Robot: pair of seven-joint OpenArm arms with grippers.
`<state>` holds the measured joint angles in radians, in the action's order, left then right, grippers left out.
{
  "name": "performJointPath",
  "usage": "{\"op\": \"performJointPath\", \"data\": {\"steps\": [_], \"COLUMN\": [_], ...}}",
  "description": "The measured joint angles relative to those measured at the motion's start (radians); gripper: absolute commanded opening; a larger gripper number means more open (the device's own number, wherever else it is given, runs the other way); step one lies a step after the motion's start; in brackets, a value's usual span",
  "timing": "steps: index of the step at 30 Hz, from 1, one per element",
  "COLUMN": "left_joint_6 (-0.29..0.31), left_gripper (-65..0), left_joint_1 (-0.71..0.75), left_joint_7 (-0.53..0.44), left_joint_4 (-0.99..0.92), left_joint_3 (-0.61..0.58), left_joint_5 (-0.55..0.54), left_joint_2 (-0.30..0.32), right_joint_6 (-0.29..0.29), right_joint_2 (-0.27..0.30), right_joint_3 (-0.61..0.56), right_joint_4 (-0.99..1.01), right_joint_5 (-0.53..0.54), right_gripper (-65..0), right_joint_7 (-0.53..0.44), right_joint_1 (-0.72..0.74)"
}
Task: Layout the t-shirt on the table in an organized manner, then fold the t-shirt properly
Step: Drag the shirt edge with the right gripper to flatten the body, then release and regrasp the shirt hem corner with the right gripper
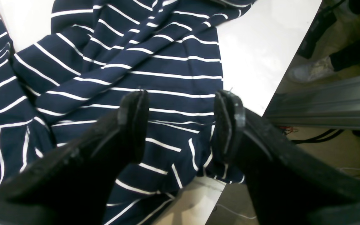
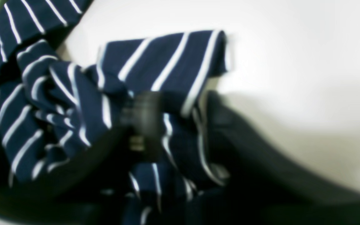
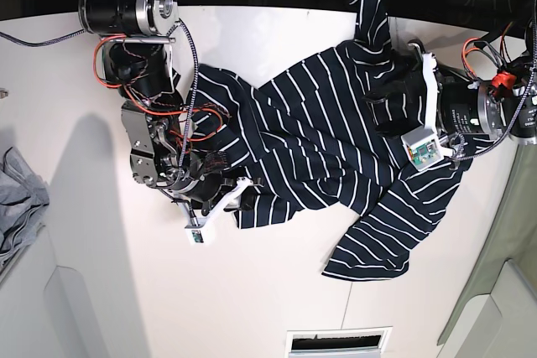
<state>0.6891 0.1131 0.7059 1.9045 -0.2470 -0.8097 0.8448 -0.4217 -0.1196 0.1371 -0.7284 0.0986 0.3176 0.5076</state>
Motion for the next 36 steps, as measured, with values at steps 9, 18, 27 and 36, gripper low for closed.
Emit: {"op": "performJointPath", "data": {"steps": [9, 18, 27, 36], "left_joint_6": [0.000, 0.000, 0.000, 0.000], "left_gripper": [-29.8, -29.8, -29.8, -29.8], "left_joint_1": [0.000, 0.000, 0.000, 0.000], "left_joint_7": [0.000, 0.017, 0.019, 0.019], "left_joint_4": [0.000, 0.000, 0.000, 0.000], "left_joint_3": [0.000, 0.000, 0.000, 0.000], "left_joint_5": [-0.011, -0.006, 0.001, 0.079], "left_joint_2": [0.000, 0.000, 0.000, 0.000], "right_joint_6": [-0.009, 0.002, 0.003, -0.087], "right_joint_2": [-0.003, 0.088, 0.101, 0.080], "right_joint_3": [0.000, -0.002, -0.002, 0.000], "right_joint_4": [0.001, 0.001, 0.000, -0.208], "right_joint_5": [-0.069, -0.110, -0.041, 0.130], "right_gripper": [-65.0, -61.5, -19.7, -19.7], "right_joint_7": [-0.095, -0.142, 0.026, 0.108], "right_joint_1": [0.037, 0.269, 0.253, -0.082]}}
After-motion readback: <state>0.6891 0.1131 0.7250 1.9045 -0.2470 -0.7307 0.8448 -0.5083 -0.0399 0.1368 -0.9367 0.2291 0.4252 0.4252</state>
